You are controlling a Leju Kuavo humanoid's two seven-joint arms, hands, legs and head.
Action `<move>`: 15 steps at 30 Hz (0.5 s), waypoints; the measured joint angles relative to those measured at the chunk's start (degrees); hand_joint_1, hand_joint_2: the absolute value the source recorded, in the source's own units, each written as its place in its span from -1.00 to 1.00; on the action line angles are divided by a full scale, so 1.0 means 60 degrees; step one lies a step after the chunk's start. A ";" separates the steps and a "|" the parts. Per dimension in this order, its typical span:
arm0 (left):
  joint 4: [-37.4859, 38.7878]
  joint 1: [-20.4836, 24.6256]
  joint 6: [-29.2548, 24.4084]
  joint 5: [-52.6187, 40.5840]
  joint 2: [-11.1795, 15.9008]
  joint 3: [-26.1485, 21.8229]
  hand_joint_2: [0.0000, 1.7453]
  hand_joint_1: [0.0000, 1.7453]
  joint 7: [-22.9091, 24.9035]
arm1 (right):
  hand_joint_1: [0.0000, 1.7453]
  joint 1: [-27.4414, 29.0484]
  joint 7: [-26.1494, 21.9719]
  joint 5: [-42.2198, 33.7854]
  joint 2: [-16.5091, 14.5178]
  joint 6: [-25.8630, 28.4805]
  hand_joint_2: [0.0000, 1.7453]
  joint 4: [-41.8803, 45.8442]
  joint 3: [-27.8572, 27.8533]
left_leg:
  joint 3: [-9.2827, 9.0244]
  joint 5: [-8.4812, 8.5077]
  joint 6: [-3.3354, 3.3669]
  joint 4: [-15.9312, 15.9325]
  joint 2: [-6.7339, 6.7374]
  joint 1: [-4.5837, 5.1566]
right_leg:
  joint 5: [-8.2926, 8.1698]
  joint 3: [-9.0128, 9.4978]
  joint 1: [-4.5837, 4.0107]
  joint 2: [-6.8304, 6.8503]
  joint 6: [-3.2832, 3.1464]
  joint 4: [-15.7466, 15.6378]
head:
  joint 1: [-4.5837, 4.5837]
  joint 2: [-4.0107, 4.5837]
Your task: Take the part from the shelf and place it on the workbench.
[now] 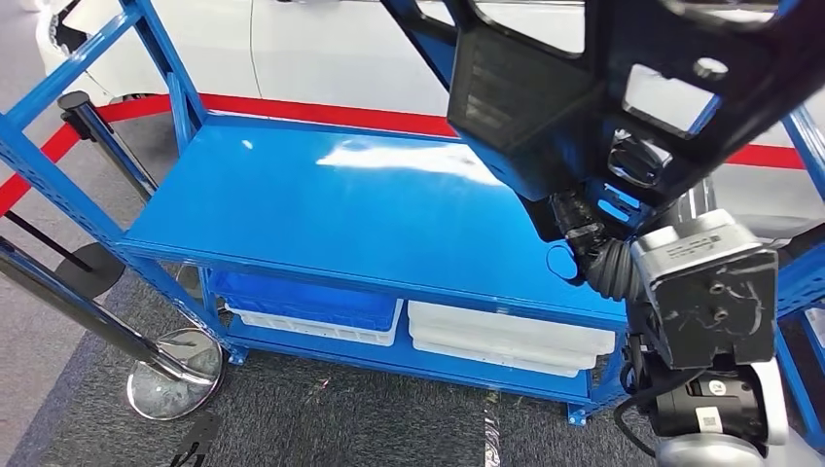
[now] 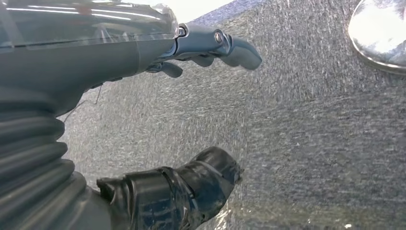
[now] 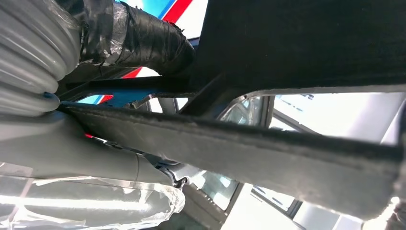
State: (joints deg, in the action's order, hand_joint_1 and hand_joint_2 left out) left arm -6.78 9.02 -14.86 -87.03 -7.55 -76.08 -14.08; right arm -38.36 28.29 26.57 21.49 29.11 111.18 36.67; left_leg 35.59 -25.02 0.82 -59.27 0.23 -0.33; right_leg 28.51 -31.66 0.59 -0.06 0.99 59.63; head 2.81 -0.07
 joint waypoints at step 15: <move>0.0004 0.0006 -0.0015 -0.0027 0.0007 -0.0005 1.00 -1.00 0.0013 | 1.00 0.0077 0.0045 0.0059 0.0195 0.0003 1.00 0.0087 0.0025 | -0.1220 -0.0980 -0.0079 0.0221 -0.0067 0.0042 | -0.1108 -0.1108 -0.0027 0.0036 -0.0187 -0.0062 | 0.0072 0.0000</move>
State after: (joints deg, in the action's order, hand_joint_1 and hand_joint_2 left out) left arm -6.75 9.06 -14.95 -87.20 -7.50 -76.11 -14.00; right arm -37.90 28.57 26.92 22.65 29.12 111.69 36.82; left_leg 28.27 -30.90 0.35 -57.95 -0.17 -0.08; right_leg 21.86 -38.30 0.43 0.16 -0.14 59.25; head 3.25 -0.07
